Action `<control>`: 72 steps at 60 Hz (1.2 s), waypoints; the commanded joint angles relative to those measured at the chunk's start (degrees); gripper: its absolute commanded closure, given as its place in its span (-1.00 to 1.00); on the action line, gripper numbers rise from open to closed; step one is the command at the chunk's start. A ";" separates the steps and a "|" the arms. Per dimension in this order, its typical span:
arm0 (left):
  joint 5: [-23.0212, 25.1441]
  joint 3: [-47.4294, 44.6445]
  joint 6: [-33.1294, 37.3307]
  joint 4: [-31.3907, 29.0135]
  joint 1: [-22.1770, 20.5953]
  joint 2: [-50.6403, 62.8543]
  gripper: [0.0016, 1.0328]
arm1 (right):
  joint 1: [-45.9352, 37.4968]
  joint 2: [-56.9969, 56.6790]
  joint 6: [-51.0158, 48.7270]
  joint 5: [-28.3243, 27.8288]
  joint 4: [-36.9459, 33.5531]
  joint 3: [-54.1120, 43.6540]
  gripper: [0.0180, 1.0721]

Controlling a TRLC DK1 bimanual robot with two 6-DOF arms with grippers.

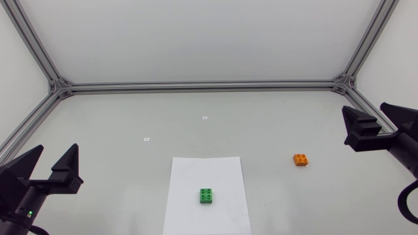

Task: Pick up the orange 2x2 brick with the right arm and stack it on top of the green 2x2 brick in the center

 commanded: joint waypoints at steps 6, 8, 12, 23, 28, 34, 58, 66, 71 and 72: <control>0.23 -2.35 0.73 -0.84 0.17 -0.45 -0.92 | -0.08 10.29 1.68 0.65 -8.60 8.87 -0.91; 0.23 -2.35 0.73 -0.76 0.17 -0.45 -0.92 | -0.08 11.26 1.68 0.56 -9.74 9.74 -0.91; 0.23 -2.35 0.73 -0.84 0.17 -0.45 -0.92 | -0.08 16.44 2.21 0.56 -15.98 14.49 -0.91; 0.23 -2.35 0.73 -0.76 0.17 -0.45 -0.92 | -0.61 28.13 4.67 0.56 -29.25 25.57 -0.91; 0.23 -2.35 0.73 -0.84 0.17 -0.45 -0.92 | -0.52 32.26 4.76 0.56 -34.44 29.43 -0.91; 0.23 -2.35 0.73 -0.84 0.17 -0.45 -0.92 | -0.17 37.71 6.43 0.56 -40.33 34.00 -0.91; 0.23 -2.35 0.73 -0.84 0.17 -0.45 -0.92 | 0.80 49.23 8.36 1.62 -43.75 37.43 -0.91; 0.23 -2.35 0.73 -0.84 0.17 -0.45 -0.92 | 1.85 53.09 8.19 1.97 -43.67 37.08 -0.91; 0.23 -2.35 0.73 -0.76 0.17 -0.45 -0.92 | 2.91 55.56 8.19 2.05 -42.79 35.94 -0.91; 0.23 -2.35 0.73 -0.76 0.17 -0.45 -0.92 | 3.00 56.00 8.19 2.14 -42.61 35.76 -0.91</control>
